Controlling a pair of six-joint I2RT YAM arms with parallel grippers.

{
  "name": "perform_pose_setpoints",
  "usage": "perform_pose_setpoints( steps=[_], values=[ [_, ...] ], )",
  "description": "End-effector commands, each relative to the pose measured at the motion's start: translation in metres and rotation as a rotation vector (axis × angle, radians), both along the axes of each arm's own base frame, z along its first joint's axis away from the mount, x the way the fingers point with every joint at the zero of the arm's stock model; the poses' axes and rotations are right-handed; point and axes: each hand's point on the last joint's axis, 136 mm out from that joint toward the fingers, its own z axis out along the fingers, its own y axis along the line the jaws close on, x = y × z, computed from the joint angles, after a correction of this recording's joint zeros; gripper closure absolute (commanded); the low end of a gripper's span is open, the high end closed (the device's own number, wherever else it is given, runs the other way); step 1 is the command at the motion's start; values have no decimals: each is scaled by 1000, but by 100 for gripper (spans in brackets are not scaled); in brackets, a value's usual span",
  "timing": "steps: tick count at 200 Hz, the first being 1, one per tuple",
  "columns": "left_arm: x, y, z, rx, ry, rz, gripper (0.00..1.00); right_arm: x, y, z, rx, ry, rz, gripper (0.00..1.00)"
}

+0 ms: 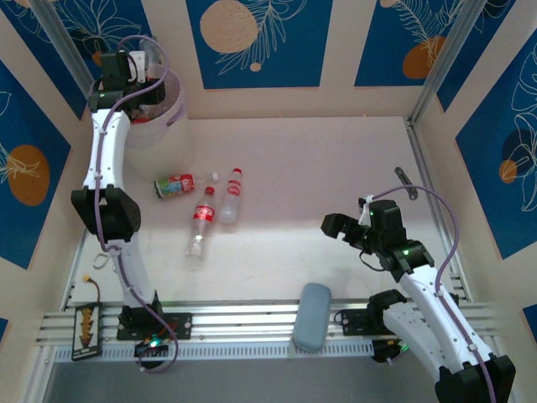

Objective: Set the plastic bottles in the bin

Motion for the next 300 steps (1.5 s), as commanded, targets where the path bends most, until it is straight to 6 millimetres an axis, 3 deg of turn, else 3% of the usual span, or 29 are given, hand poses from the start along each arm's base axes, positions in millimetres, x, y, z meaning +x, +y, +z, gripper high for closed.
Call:
perform_pose_setpoints(
  steps=[1,56,81,113,139,204,251,300],
  values=[
    [0,0,3,2,-2,-42,44,-3,-1,-3,4,12,-5,3],
    [-6,-4,16,22,-26,-76,3,-1,0,-3,9,8,-5,3],
    [-7,-4,28,9,-62,-85,0,1,1,-2,16,8,-2,3],
    [-1,13,29,-10,-77,2,11,2,3,-1,20,6,3,3],
    [6,27,12,-54,-43,62,20,1,2,-2,17,10,1,3],
    [14,25,-38,-101,60,67,44,3,3,-3,17,9,2,3],
    [13,22,-71,-142,111,74,50,3,4,-5,18,18,8,3],
    [11,24,-63,-125,96,76,50,3,5,-4,14,16,9,3]
  ],
)
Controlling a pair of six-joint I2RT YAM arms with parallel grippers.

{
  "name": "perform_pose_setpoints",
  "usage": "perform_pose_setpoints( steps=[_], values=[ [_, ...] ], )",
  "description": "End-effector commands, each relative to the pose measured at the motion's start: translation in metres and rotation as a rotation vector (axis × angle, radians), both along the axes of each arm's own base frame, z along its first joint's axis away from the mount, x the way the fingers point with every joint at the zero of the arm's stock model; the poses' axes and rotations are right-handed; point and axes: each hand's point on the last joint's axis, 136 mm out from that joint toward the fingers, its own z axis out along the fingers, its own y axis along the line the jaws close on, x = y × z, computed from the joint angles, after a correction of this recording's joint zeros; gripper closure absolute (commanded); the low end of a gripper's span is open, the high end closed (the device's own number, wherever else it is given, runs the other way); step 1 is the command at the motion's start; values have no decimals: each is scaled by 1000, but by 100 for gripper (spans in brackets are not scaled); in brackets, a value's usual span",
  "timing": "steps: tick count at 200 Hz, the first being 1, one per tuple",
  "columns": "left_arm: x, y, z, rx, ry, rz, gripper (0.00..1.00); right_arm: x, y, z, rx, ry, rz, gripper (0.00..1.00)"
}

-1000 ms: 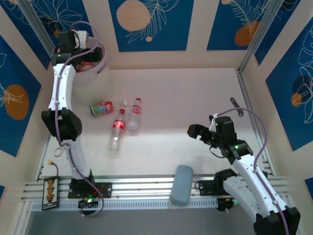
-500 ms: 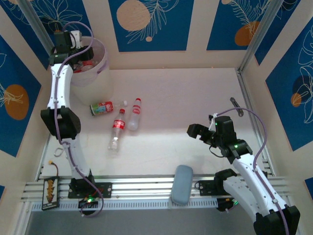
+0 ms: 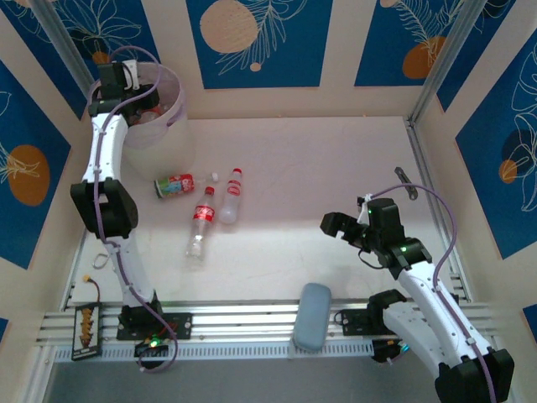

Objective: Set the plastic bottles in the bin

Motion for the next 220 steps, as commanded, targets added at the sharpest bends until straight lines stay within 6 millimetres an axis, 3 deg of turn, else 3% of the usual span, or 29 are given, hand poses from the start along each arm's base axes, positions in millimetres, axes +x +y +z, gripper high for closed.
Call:
perform_pose_setpoints(
  steps=[1,17,32,53,86,116,154,188,220],
  values=[
    [-11,-2,-20,-23,83,-4,50,-1,4,0,17,1,11,3],
    [-12,-2,-9,-18,63,-8,47,-1,5,0,18,1,13,3],
    [-13,-4,7,-17,29,-21,35,-2,5,-1,16,2,14,3],
    [-18,-9,40,-16,-43,-43,20,-2,4,-1,12,2,14,3],
    [-35,-11,94,18,-142,-53,7,0,6,-1,19,-2,16,3],
    [-66,-11,148,63,-242,-43,4,1,7,-2,16,1,22,3],
    [-128,-17,204,65,-343,-4,3,8,10,-3,19,-6,23,3],
    [-178,-62,194,19,-342,-86,4,16,16,-2,21,-7,36,3],
    [-213,-124,142,26,-229,-198,5,20,17,1,8,-13,41,3]
  ],
)
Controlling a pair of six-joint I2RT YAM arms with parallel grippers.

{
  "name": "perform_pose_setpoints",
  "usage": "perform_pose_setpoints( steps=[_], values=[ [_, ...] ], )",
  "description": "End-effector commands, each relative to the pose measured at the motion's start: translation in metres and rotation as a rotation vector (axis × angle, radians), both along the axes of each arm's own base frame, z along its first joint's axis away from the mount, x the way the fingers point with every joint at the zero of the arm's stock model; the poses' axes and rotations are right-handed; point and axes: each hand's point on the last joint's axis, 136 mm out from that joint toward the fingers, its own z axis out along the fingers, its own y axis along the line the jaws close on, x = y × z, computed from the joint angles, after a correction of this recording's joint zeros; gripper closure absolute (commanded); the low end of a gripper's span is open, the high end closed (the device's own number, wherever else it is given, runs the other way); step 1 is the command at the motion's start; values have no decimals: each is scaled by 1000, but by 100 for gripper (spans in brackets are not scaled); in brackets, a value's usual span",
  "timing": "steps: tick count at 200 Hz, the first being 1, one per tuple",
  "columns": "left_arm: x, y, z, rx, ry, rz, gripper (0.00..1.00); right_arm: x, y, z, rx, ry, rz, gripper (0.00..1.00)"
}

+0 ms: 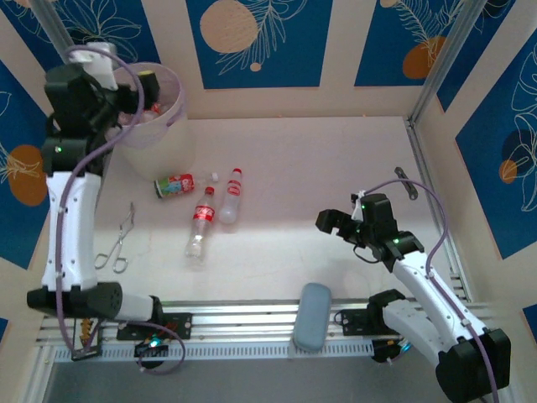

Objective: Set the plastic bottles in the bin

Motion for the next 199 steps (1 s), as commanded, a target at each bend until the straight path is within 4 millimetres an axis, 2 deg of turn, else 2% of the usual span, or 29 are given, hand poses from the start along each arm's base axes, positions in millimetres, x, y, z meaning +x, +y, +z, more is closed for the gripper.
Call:
perform_pose_setpoints(
  steps=[1,29,51,73,94,136,160,199],
  values=[
    [-3,-35,-66,27,156,-44,6,7,5,12,14,-35,10,3],
    [-21,-88,-135,19,294,-145,8,9,5,10,12,-32,2,3],
    [-22,-117,-201,17,439,-199,8,10,6,7,11,-25,3,3],
    [-21,-138,-260,68,591,-231,8,11,10,6,19,-19,17,3],
    [-16,-150,-303,68,698,-245,10,9,11,5,12,-15,19,3],
    [-10,-161,-372,100,842,-233,14,4,7,-2,6,-8,6,3],
    [-10,-173,-398,131,890,-250,15,3,7,-1,-2,-9,8,3],
    [-6,-173,-433,139,946,-215,15,4,7,1,-1,-13,7,3]
  ],
)
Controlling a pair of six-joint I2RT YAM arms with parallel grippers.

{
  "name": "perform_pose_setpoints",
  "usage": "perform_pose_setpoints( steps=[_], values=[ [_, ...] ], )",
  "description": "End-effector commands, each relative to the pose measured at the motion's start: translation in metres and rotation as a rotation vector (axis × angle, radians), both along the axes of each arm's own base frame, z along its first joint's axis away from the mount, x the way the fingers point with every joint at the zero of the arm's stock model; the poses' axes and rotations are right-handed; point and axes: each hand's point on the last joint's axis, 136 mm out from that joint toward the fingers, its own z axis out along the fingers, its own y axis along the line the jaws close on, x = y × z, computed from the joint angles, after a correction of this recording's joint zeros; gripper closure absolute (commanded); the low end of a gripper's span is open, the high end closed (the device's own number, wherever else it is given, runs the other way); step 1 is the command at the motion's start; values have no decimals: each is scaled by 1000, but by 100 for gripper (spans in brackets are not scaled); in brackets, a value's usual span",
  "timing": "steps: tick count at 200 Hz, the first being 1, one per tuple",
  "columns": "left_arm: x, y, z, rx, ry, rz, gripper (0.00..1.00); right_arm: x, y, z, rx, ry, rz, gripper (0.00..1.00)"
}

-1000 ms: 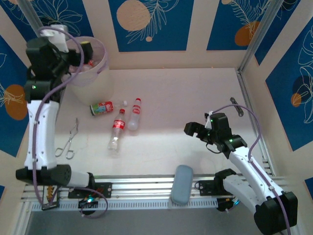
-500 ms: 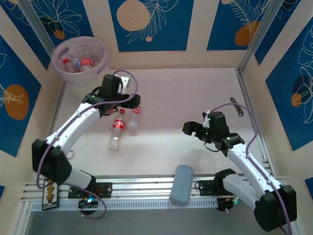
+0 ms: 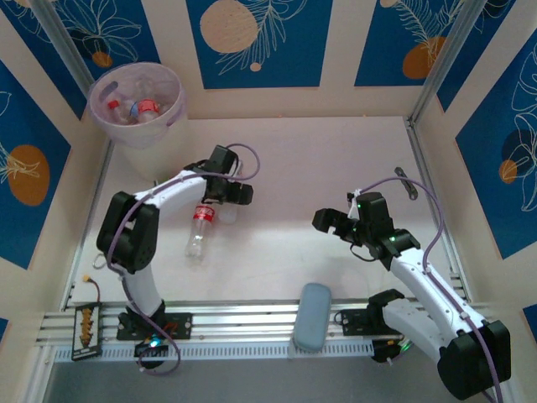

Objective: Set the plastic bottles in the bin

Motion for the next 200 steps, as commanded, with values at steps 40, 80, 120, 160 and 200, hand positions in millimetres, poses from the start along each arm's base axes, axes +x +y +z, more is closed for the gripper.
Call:
perform_pose_setpoints(
  steps=[40,80,120,160,200],
  values=[
    [6,-5,-28,4,24,30,14,-3,-2,-3,-8,2,-7,3],
    [9,-5,-37,17,27,33,19,-3,-1,-3,-6,1,-7,3],
    [11,-7,-36,12,24,32,32,-3,-2,-3,-8,2,-6,3],
    [14,-10,-15,5,-9,9,42,-3,-1,-4,-6,2,-4,3],
    [17,-21,35,-47,-86,-33,50,-2,-1,0,-7,-1,-1,3]
  ],
)
